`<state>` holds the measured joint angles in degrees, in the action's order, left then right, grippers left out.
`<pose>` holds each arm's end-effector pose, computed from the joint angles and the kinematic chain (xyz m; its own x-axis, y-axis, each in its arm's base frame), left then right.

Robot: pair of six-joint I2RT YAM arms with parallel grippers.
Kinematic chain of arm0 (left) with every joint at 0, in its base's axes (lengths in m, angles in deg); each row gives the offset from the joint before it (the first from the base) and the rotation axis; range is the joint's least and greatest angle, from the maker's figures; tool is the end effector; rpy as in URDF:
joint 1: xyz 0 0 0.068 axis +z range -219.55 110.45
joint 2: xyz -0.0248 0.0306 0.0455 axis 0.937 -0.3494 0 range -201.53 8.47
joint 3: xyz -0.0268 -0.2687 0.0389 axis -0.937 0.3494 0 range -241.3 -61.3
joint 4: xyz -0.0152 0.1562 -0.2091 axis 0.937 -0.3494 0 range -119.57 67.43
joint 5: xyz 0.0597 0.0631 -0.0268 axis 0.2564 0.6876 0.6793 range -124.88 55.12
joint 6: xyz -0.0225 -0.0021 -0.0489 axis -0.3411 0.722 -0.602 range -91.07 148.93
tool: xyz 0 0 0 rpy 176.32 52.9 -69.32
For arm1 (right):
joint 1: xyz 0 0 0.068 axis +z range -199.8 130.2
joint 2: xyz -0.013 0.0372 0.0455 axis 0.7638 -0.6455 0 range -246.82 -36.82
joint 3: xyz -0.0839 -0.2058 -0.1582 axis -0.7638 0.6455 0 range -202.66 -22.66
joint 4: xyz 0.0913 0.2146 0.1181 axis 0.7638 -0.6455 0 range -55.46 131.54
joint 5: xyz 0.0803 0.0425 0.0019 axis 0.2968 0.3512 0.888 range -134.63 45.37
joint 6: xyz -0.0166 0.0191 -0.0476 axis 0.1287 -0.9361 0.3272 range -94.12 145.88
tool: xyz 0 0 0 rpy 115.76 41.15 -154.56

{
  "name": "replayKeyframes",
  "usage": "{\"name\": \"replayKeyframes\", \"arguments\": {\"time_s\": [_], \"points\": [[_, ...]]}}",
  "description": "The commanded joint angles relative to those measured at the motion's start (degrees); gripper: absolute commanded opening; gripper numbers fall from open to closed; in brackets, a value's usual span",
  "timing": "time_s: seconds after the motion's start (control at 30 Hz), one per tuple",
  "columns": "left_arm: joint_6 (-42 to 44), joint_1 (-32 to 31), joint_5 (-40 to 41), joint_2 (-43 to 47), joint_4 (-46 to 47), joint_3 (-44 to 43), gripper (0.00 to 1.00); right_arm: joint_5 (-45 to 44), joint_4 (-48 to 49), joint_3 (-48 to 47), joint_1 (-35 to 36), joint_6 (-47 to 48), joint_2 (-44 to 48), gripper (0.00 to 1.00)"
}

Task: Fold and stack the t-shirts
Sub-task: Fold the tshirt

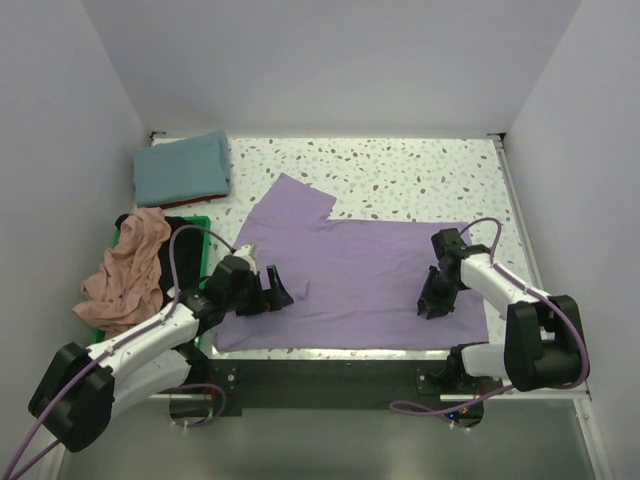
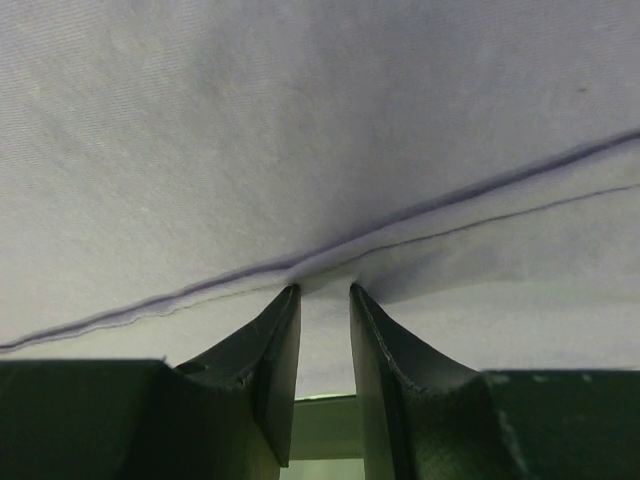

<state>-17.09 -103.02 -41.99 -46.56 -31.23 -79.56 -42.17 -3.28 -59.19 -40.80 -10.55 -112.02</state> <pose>0.1458 -0.1016 0.1535 -0.8586 -0.2883 -0.4238 0.0027 0.8243 -0.5661 0.1911 0.0319 0.1537 -0.8853 0.4604 -0.0660 0.4531 0.8857 0.1016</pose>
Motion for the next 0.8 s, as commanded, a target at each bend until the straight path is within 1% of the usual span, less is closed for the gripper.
{"name": "replayKeyframes", "arguments": {"time_s": [0.0,0.07,0.1,0.17,0.3,0.33,0.4,0.43,0.5,0.53,0.57,0.67,0.77], "points": [[-1.53,-0.63,1.30,0.44,-13.29,-2.99,1.00,-2.20,-4.57,-2.48,0.06,0.39,2.42,0.31],[-0.65,-0.63,2.98,0.88,-14.88,-5.81,1.00,-2.28,-6.76,-5.20,0.15,0.91,3.56,0.31],[-0.13,-0.63,3.51,0.97,-15.41,-8.69,1.00,-2.28,-7.64,-6.43,0.15,1.18,4.70,0.31],[1.19,-0.54,5.18,0.19,-15.24,-11.61,1.00,-3.50,-9.66,-10.91,0.15,1.44,5.24,0.31],[4.70,0.07,6.85,-6.40,-13.05,-20.31,1.00,-7.90,-11.43,-20.92,-0.12,3.81,3.05,0.32],[6.36,0.25,6.85,-7.89,-12.43,-21.71,1.00,-9.21,-11.43,-24.60,-0.38,5.12,0.95,0.32],[8.04,1.56,6.07,-12.27,-10.51,-26.02,1.00,-10.98,-10.12,-29.09,-2.57,6.62,-1.69,0.32],[9.79,2.18,5.62,-13.60,-9.71,-27.51,1.00,-10.55,-8.29,-30.16,-5.28,8.11,-4.32,0.32],[11.30,4.37,3.96,-17.47,-8.04,-32.00,1.00,-9.06,-6.00,-32.19,-8.28,9.09,-7.14,0.32],[12.70,5.25,3.25,-18.79,-7.77,-33.75,1.00,-8.79,-4.85,-34.11,-11.16,9.87,-8.46,0.32],[13.41,6.83,2.73,-20.11,-7.68,-36.90,1.00,-8.61,-2.58,-35.09,-11.89,10.40,-11.08,0.32],[15.95,9.12,1.84,-25.11,-8.12,-42.10,1.00,-10.80,2.43,-38.60,-12.77,12.25,-15.83,0.32],[17.89,10.44,1.49,-27.15,-8.73,-45.10,1.00,-12.74,5.87,-41.33,-13.91,12.61,-20.06,0.32]]}}
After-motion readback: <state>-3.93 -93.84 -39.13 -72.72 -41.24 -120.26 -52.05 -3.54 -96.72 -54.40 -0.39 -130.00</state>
